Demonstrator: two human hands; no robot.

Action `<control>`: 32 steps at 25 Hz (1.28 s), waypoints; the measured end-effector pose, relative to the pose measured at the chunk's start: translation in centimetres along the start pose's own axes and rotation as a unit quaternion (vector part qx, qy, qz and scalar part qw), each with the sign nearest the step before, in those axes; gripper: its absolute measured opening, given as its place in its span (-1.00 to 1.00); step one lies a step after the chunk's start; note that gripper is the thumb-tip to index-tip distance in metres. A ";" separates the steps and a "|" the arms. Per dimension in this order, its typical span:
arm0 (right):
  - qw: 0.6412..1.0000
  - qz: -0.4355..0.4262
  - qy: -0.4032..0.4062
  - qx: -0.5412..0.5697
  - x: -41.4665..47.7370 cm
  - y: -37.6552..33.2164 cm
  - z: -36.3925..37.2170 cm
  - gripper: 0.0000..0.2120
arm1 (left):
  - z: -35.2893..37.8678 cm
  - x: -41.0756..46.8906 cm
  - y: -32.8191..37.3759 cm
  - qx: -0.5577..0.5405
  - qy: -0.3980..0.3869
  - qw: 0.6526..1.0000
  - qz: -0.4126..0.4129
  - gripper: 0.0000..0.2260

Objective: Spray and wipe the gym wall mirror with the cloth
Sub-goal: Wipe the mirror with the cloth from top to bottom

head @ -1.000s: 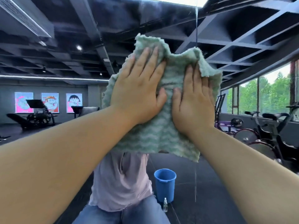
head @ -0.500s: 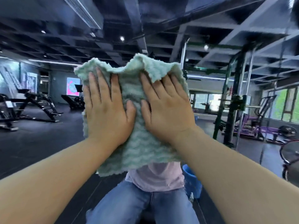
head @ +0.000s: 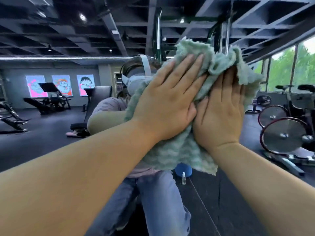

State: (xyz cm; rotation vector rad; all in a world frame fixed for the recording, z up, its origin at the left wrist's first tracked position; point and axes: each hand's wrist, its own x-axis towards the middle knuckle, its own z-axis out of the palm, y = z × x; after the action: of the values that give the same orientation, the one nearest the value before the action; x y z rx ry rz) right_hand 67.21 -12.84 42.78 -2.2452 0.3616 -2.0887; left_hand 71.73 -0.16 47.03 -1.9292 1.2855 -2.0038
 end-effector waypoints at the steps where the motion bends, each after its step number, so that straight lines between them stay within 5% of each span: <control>1: 1.000 -0.016 -0.002 0.000 0.6 -1.4 0.1 -0.41 | -0.3 -0.8 -1.1 0.001 0.006 1.000 -0.018 -0.51; 6: 0.992 -0.124 -0.017 0.028 0.4 -10.6 1.3 -0.40 | -3.2 -8.8 -7.4 0.058 -0.032 0.984 -0.168 -0.45; 12: 0.938 -0.330 -0.043 0.096 -5.1 -14.6 2.9 -0.52 | -4.4 -17.3 -6.7 0.066 -0.088 0.917 -0.384 -0.37; 15: 0.950 -0.298 -0.033 0.091 -3.9 -11.3 2.2 -0.55 | -3.4 -12.7 -4.9 0.038 -0.056 0.941 -0.333 -0.37; 20: 0.991 -0.131 -0.015 0.023 -6.2 -2.2 0.7 -0.51 | -1.4 -9.1 -0.1 0.012 -0.033 0.993 -0.114 -0.43; 25: 0.995 0.060 -0.074 -0.014 -14.6 1.2 0.2 -0.44 | 0.4 -10.6 7.2 -0.051 -0.060 0.996 0.041 -0.47; 27: 0.997 0.039 -0.064 0.005 -13.7 -1.6 0.7 -0.42 | 0.1 -12.1 4.7 -0.035 -0.050 0.998 0.016 -0.47; 32: 0.981 -0.170 -0.075 0.059 -14.3 -10.9 2.2 -0.48 | -3.8 -24.1 -3.1 0.053 -0.099 0.983 -0.144 -0.52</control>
State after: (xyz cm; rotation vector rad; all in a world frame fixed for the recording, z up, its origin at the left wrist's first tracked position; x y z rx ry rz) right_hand 70.03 0.43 30.78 -2.5165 -0.1648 -1.9940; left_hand 74.89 17.65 30.38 -2.3024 0.8789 -1.8870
